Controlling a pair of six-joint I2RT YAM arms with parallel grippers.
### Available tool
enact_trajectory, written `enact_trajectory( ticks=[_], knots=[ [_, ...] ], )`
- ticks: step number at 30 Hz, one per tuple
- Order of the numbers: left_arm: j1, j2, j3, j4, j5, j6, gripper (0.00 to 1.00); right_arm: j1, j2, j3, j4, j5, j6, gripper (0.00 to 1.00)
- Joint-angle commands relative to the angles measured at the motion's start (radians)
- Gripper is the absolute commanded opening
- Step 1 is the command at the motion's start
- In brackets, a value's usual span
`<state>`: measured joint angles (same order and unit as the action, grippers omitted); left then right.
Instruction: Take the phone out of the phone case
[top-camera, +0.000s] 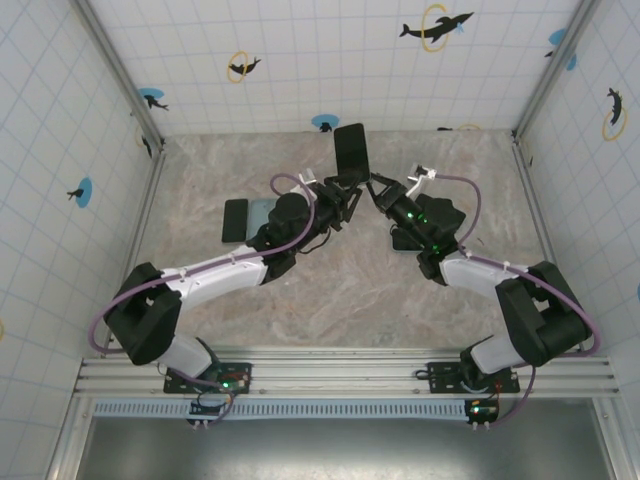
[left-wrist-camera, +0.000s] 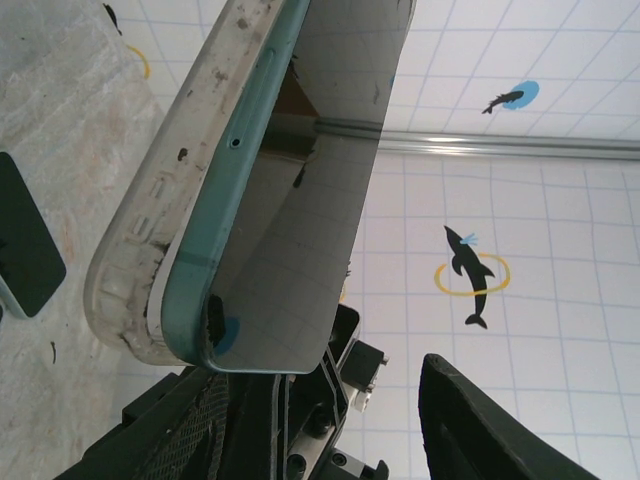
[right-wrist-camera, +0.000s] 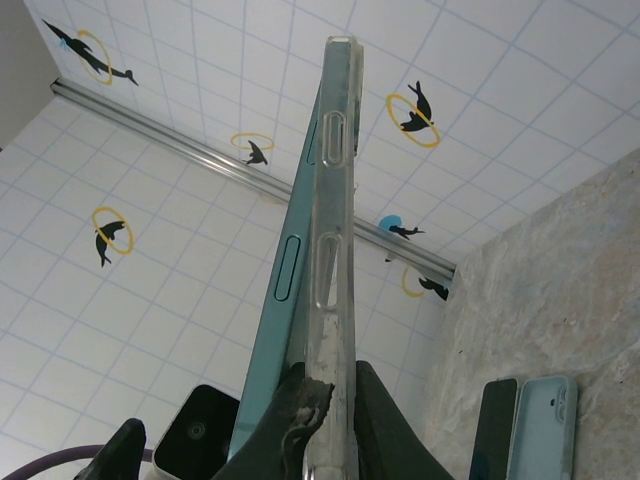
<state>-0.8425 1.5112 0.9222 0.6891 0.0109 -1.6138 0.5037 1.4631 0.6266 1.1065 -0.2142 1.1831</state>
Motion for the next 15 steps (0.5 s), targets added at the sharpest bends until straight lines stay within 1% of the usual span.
enact_trajectory(
  ticks=[1,7,10,13,15],
  knots=[
    [0.002,0.004,0.018,0.064,0.005,-0.033,0.52,0.001,-0.017,0.026,0.099,-0.004,-0.035,0.00],
    [0.005,0.015,0.042,0.075,0.006,-0.025,0.51,0.002,-0.024,0.025,0.092,-0.011,-0.046,0.00],
    [0.006,0.015,0.020,0.117,-0.010,-0.038,0.48,0.000,-0.032,0.021,0.079,-0.010,-0.057,0.00],
    [0.006,0.026,0.037,0.122,-0.002,-0.042,0.48,-0.002,-0.037,0.018,0.079,-0.014,-0.063,0.00],
    [0.008,0.033,0.033,0.154,-0.007,-0.060,0.48,-0.002,-0.037,0.017,0.078,-0.017,-0.070,0.00]
  ],
)
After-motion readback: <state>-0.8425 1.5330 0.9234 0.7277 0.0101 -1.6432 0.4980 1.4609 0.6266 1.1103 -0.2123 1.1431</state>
